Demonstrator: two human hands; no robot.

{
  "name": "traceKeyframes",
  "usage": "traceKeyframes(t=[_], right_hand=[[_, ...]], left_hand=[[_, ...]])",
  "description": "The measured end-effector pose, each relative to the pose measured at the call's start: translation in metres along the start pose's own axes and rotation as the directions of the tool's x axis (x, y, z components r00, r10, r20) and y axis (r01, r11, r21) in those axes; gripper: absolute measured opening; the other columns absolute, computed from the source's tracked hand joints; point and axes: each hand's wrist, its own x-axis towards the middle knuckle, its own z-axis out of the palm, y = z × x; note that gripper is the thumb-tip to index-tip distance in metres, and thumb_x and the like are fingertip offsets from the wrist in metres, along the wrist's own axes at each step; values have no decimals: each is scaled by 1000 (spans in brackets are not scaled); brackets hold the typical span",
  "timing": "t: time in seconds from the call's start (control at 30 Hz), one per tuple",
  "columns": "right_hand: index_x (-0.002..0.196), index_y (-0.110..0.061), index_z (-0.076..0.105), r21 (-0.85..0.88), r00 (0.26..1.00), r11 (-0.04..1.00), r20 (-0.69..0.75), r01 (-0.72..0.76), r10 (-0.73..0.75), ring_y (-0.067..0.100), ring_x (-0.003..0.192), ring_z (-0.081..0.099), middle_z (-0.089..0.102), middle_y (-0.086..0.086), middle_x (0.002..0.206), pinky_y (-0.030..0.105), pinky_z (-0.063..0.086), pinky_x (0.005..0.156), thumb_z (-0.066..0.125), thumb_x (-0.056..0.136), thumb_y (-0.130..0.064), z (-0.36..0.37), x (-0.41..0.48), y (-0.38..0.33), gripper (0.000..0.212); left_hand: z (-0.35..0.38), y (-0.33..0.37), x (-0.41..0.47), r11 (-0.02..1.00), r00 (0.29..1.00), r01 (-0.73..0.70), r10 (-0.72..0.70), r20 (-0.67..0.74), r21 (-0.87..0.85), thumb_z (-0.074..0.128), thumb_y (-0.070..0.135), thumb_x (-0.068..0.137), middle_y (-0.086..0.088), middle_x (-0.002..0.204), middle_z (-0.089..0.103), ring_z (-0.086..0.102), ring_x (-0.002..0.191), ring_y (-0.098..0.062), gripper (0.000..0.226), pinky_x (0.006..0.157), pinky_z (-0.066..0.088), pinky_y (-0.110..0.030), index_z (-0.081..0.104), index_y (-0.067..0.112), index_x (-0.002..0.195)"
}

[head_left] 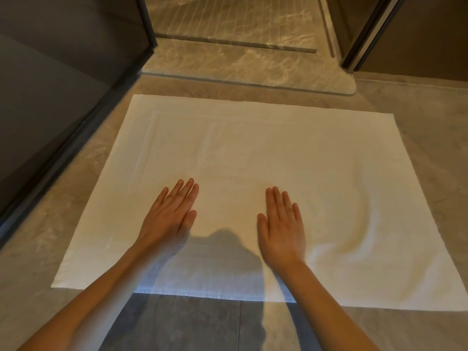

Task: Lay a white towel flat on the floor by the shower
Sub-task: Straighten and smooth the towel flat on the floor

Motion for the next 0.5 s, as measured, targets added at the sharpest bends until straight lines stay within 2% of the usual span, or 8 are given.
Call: traceKeyframes(t=[0.27,0.4,0.5], right_hand=[[156,-17,5,-32,962,963,-71,-266,263,15,150,1,4,-1,163,37,4,122,7,97,-44,-26,-20,92,65],[155,-15,4,-43,955,955,-62,-293,291,17,150,0,4,2,163,39,4,122,13,101,-39,-30,-23,99,60],[154,-9,14,-16,961,965,-94,-263,260,22,150,6,12,7,162,40,5,122,20,102,-32,-32,-24,74,58]], left_hand=[[-4,2,-2,1000,1000,-18,18,16,16,10,43,100,11,161,-2,-9,146,-3,57,119,-4,-30,0,27,154],[-7,3,1,999,998,-23,21,52,36,2,46,97,9,161,-6,-12,147,-7,61,120,-6,-31,-3,24,153],[-12,11,0,999,997,-32,29,74,35,1,47,95,6,160,-9,-11,147,-11,63,119,-8,-32,-5,21,152]])
